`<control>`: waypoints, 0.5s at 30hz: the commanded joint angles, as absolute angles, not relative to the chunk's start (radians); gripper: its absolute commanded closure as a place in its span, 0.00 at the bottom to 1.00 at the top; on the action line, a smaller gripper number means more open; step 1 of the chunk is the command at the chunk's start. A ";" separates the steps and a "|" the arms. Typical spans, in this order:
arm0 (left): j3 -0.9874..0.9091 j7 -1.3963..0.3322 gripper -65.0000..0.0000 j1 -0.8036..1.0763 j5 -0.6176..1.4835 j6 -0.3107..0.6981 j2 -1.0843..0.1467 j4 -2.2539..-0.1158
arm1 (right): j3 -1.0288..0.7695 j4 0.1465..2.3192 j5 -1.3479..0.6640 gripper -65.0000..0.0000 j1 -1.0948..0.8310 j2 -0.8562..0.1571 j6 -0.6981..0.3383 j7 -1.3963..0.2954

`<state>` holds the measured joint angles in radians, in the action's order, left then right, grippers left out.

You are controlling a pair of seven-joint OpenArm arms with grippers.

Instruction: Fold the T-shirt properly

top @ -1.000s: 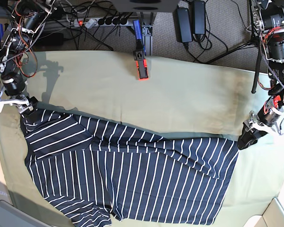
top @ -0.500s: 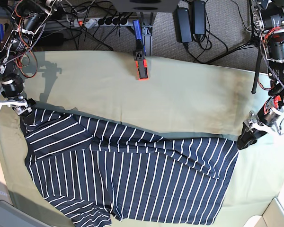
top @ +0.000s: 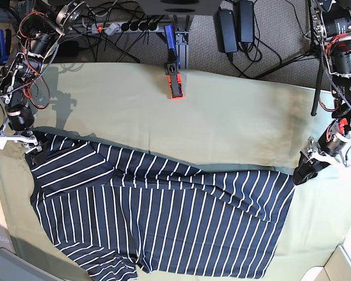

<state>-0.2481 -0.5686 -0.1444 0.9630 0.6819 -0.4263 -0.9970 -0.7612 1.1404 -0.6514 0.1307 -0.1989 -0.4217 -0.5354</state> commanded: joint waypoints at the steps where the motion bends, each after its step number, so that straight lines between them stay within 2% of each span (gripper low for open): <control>1: -0.253 -0.551 0.42 -0.163 0.984 0.698 -0.443 -1.013 | -0.764 1.150 -0.661 0.32 0.146 -0.213 -0.476 -0.527; 3: -0.253 -0.551 0.42 -0.163 0.984 0.698 -0.443 -1.013 | -0.764 1.150 -0.661 0.32 0.146 -0.213 -0.476 -0.527; 5: -0.253 -0.550 0.42 -0.163 0.984 0.698 -0.443 -1.013 | -0.764 1.150 -0.661 0.41 0.146 -0.213 -0.476 -0.527; 11: -0.253 -0.551 0.42 -0.163 1.000 0.698 -0.443 -1.013 | -0.764 1.150 -0.660 0.96 0.146 -0.213 -0.477 -0.527; 12: -0.253 -0.551 0.42 -0.163 1.024 0.698 -0.443 -1.013 | -0.764 1.150 -0.653 1.00 0.145 -0.213 -0.477 -0.526; 15: -0.253 -0.550 0.41 -0.166 1.043 0.694 -0.443 -1.013 | -0.764 1.150 -0.641 1.00 0.140 -0.213 -0.477 -0.526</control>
